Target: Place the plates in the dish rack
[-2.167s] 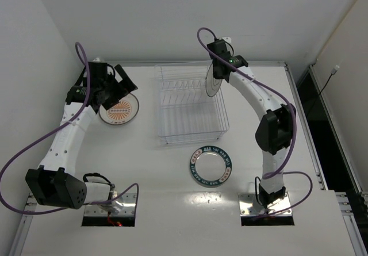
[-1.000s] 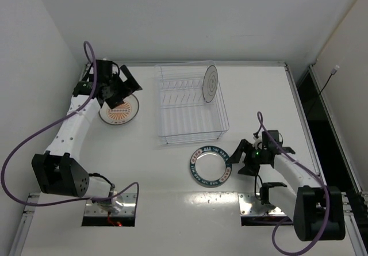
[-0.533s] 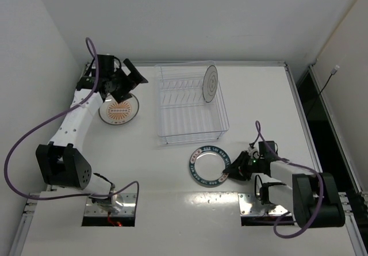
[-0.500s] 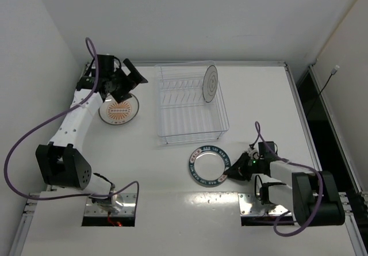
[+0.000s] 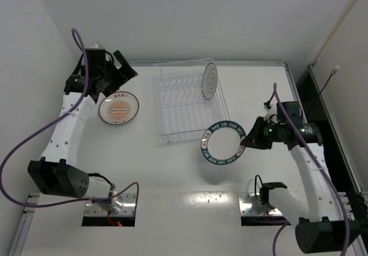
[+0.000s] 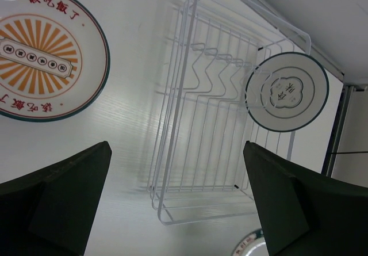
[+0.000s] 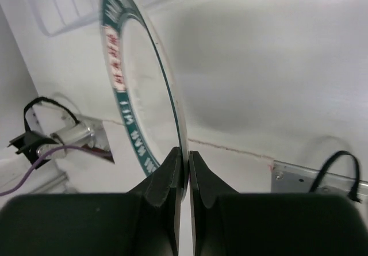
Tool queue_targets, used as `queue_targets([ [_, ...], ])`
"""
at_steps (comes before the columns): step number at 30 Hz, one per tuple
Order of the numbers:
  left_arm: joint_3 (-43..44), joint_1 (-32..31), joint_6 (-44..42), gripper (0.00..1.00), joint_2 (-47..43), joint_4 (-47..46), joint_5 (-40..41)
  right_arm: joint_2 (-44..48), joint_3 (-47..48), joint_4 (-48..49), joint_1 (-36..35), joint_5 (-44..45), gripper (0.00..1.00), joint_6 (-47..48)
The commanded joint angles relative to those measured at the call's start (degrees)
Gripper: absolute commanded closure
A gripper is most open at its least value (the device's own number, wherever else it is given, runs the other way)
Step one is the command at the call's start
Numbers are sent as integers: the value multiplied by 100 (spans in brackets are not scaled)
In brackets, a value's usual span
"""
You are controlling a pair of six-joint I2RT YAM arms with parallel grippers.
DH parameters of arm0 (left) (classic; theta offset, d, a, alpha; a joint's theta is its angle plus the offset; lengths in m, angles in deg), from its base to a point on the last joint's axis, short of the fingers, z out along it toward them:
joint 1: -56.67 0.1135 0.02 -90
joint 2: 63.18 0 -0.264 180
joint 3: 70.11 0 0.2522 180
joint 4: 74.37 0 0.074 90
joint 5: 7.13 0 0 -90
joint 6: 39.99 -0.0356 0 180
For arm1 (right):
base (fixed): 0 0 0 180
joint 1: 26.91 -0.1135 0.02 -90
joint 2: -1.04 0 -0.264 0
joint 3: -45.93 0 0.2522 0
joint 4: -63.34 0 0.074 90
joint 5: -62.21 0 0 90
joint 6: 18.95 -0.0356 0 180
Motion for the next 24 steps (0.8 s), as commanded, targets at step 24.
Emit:
queue_targets([
  [24, 985, 31, -89, 0, 1029, 415, 1089, -5380, 7404, 2119, -1406, 4449, 100, 1208],
])
